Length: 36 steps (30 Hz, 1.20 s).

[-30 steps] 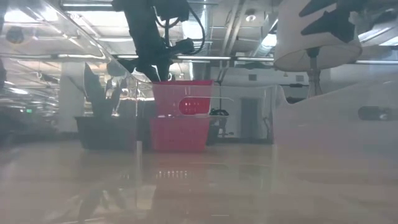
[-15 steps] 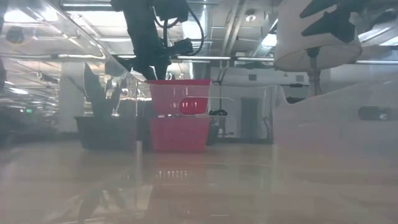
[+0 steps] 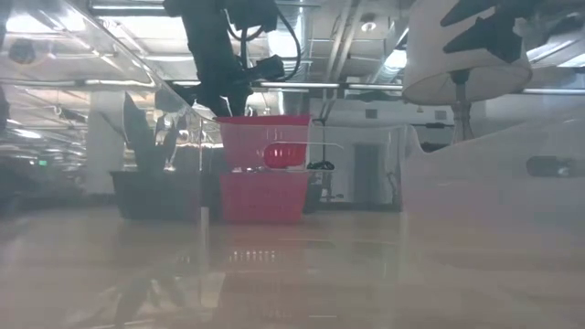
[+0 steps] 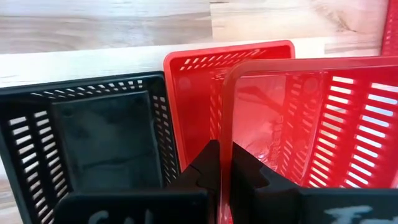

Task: Stack baskets by color
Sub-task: Stack the bottom red bin on top of the middle red bin

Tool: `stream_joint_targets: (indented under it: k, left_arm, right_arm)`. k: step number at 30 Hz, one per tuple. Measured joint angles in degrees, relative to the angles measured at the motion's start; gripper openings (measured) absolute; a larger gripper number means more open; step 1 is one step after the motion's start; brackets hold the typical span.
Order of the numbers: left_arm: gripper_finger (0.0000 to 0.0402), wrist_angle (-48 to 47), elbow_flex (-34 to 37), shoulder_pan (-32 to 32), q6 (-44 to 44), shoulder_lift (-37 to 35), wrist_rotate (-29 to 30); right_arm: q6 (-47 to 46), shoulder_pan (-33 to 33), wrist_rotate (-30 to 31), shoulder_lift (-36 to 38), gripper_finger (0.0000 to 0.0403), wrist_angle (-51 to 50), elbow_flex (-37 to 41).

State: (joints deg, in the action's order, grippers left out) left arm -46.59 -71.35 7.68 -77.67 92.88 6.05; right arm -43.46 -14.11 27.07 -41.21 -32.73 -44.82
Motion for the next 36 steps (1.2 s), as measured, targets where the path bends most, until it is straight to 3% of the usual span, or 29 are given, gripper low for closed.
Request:
stream_joint_targets:
  k: [29, 36]
  left_arm:
    - [0.0000, -0.02, 0.00, 0.02, 0.61, 0.00, 0.38]
    - [0.0026, 0.21, 0.00, 0.02, 0.44, 0.00, 0.46]
  right_arm:
    - [-0.04, 0.00, 0.00, 0.00, 0.0226, 0.03, 0.00]
    - [-0.04, 0.02, 0.00, 0.00, 0.0226, 0.17, 0.00]
